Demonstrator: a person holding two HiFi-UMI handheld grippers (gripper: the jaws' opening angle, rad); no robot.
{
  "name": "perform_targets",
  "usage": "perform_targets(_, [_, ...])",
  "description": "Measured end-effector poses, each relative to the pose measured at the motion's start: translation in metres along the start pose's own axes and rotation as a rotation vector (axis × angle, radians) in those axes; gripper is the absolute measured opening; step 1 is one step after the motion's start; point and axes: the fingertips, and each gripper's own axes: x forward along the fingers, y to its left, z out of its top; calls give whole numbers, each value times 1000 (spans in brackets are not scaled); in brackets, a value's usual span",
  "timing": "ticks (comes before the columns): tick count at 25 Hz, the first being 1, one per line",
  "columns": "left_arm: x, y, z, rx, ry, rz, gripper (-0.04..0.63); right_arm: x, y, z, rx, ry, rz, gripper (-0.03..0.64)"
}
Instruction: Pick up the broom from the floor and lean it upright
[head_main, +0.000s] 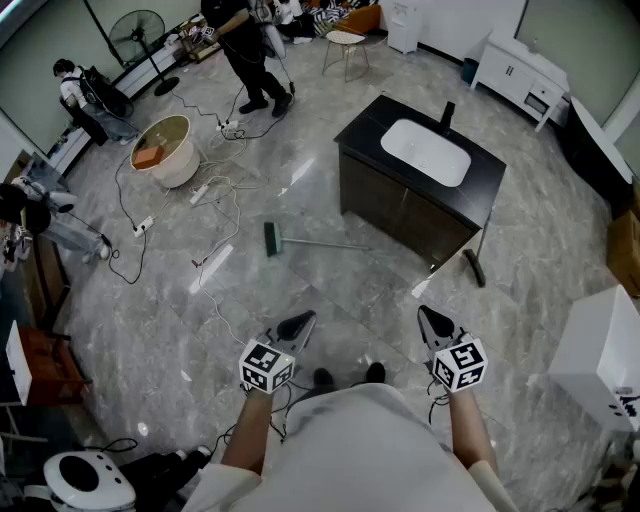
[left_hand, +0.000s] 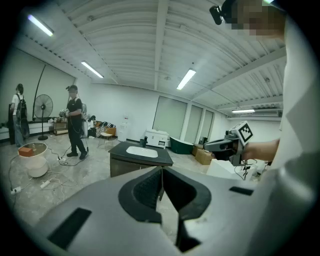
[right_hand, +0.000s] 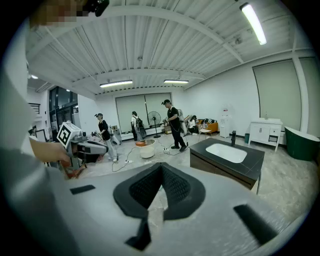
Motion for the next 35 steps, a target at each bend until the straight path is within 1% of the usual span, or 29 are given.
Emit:
perform_targets(8, [-5,7,2,-2,-1,-12,11,7,10,6,-2,2,-6,-2])
perform_targets(15, [-24,21,0,-9,-4,-13,11,14,33,13,-7,3,-10,0])
perform_targets(23, [-54,43,-20,-24,14,-30,9,25,57,1,37,17,-80,0])
perform_targets(30, [-78,64,-33,-48,19,-33,11,29,83,-11,58,26,-109,0])
perform_targets(35, [-81,73,-34,-56,18,-35,11,34,88,-14,58,41,-118,0])
